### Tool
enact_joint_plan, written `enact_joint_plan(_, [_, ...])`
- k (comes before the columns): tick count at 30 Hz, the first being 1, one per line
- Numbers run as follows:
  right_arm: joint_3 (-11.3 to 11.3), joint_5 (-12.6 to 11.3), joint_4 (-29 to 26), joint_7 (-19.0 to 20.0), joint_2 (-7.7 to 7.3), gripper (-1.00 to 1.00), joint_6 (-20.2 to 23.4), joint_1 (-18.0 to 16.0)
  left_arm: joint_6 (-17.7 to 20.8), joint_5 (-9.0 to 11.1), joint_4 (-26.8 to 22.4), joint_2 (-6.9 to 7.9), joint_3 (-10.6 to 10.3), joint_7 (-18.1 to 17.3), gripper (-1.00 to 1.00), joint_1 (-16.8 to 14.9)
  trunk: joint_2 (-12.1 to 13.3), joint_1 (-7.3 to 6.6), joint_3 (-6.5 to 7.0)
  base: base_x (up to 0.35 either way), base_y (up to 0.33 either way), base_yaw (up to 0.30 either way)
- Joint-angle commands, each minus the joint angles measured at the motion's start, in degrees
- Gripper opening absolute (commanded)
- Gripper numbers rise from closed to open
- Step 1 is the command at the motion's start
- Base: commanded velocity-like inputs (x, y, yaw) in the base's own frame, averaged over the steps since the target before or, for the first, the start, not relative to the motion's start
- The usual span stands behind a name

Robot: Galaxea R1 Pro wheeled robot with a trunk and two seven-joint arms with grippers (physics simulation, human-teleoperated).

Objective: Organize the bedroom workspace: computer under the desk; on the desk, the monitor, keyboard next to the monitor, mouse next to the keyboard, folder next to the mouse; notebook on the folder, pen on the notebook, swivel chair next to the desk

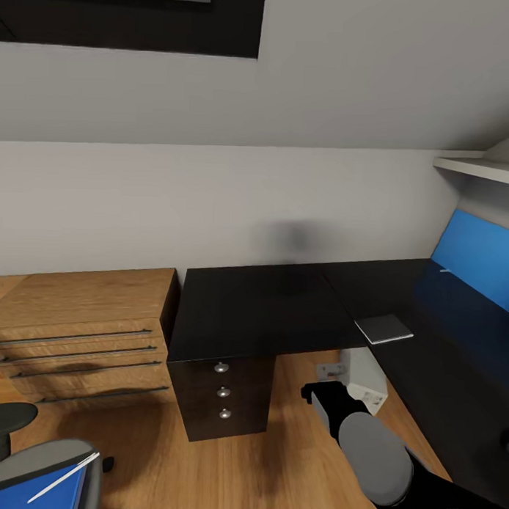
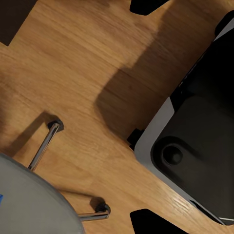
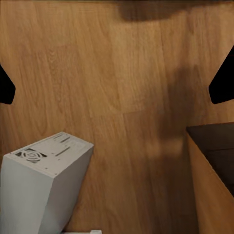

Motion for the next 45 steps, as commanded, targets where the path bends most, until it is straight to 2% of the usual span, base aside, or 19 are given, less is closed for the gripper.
enact_joint_plan(1, [-0.15, 0.29, 0.05, -0.09, 0.05, 1.0, -0.05, -0.01, 0.16, 0.34, -0.13, 0.01, -0.06, 0.36, 1.0, 0.01, -0.06, 0.01, -0.06, 0.0, 0.0, 0.0])
enact_joint_plan(6, [-0.15, 0.32, 0.47, -0.13, 0.05, 1.0, -3.09, 0.12, 0.16, 0.34, -0.13, 0.01, -0.1, 0.36, 1.0, -0.02, -0.06, 0.01, -0.06, 0.0, 0.0, 0.0])
enact_joint_plan(17, [-0.15, 0.43, 0.54, -0.71, 0.05, 1.0, -5.37, 0.36, 0.16, 0.41, -0.13, 0.01, -0.19, 0.36, 1.0, 0.0, -0.06, 0.01, -0.06, 0.0, 0.0, 0.0])
enact_joint_plan(20, [-0.15, 0.4, 0.64, -1.03, 0.05, 1.0, -8.53, 0.7, 0.16, 0.42, -0.13, 0.01, -0.23, 0.36, 1.0, 0.0, -0.06, 0.01, -0.06, 0.0, 0.0, 0.0])
enact_joint_plan(25, [-0.15, 0.37, 0.82, -1.27, 0.05, 1.0, -11.25, 0.69, 0.16, 0.28, -0.18, 0.07, -0.44, 0.36, 1.0, 0.01, -0.06, 0.01, -0.06, 0.0, 0.0, 0.0])
enact_joint_plan(28, [-0.15, 0.4, 0.84, -1.29, 0.05, 1.0, -11.23, 0.7, 0.16, 0.24, -0.18, 0.08, -0.45, 0.36, 1.0, 0.01, -0.06, 0.01, -0.06, 0.0, 0.0, 0.0])
enact_joint_plan(29, [-0.15, 0.44, 0.87, -1.31, 0.05, 1.0, -9.68, 0.7, 0.16, 0.24, -0.15, 0.09, -0.46, 0.36, 1.0, 0.01, -0.06, 0.01, -0.06, 0.0, 0.0, 0.0])
enact_joint_plan(32, [-0.14, 0.49, 0.89, -1.34, 0.05, 1.0, -9.1, 0.72, 0.16, 0.24, -0.17, 0.09, -0.46, 0.36, 1.0, 0.01, -0.06, 0.01, -0.06, 0.0, 0.0, 0.0])
enact_joint_plan(45, [-0.07, 0.55, 5.18, -2.08, 0.05, 1.0, -11.79, 0.45, -0.66, 0.23, -0.22, 0.1, -0.57, 0.59, 1.0, 0.01, -0.06, 0.01, -0.06, -0.062, -0.062, 0.0])
